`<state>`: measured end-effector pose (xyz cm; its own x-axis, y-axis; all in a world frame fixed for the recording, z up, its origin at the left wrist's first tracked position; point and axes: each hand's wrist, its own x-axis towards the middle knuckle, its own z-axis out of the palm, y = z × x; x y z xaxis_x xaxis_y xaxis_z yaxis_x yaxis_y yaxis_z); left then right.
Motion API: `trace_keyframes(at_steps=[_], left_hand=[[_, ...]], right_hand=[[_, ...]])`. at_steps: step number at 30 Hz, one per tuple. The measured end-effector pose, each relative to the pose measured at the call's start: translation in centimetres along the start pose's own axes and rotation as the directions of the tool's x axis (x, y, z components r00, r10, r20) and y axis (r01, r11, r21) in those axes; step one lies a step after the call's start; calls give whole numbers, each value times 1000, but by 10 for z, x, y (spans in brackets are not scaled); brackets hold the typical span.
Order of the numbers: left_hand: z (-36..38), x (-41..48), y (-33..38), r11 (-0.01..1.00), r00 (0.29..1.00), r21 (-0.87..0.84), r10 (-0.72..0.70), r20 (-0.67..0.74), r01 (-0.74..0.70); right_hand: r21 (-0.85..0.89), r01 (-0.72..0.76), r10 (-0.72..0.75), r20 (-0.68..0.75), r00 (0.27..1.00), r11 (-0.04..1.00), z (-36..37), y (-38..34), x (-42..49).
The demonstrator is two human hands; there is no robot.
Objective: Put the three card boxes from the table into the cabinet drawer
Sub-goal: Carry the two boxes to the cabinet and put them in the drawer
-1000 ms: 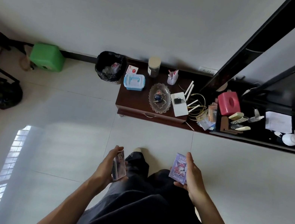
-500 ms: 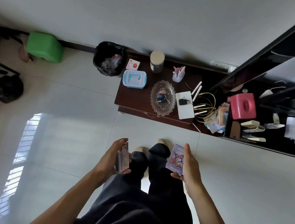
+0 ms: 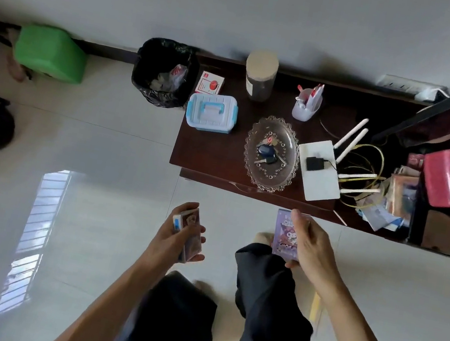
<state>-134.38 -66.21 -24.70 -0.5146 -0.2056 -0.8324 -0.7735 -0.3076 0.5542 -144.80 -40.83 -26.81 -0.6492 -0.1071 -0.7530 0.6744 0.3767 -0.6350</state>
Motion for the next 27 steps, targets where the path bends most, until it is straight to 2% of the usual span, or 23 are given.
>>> trace_keyframes(at_steps=[5, 9, 13, 16, 19, 23, 25, 27], left_hand=[[-6, 136, -81, 993, 993, -23, 114, 8, -114], [-12, 211, -150, 984, 989, -105, 147, 22, -144], [-12, 254, -194, 958, 992, -267, 120, 40, -105], [-15, 272, -208, 920, 980, -365, 184, 76, -144], [-18, 280, -205, 899, 964, -389, 252, 80, -202], [-36, 278, -176, 895, 919, -259, 390, 56, -363], [-50, 279, -156, 864, 865, -122, 498, 60, -488], [-62, 285, -131, 816, 818, 56, 575, 19, -575]], right_hand=[[36, 129, -131, 41, 991, 991, 28, 70, 114], [114, 151, -160, 72, 985, 982, 53, 128, 179], [184, 166, -193, 139, 971, 969, 72, 174, 221], [294, 177, -254, 249, 935, 939, 79, 185, 236], [459, 94, -288, 375, 881, 884, 84, 179, 235], [527, 78, -335, 413, 847, 846, 96, 151, 230], [447, 176, -365, 384, 848, 877, 106, 131, 234], [262, 349, -425, 347, 836, 900, 119, 109, 240]])
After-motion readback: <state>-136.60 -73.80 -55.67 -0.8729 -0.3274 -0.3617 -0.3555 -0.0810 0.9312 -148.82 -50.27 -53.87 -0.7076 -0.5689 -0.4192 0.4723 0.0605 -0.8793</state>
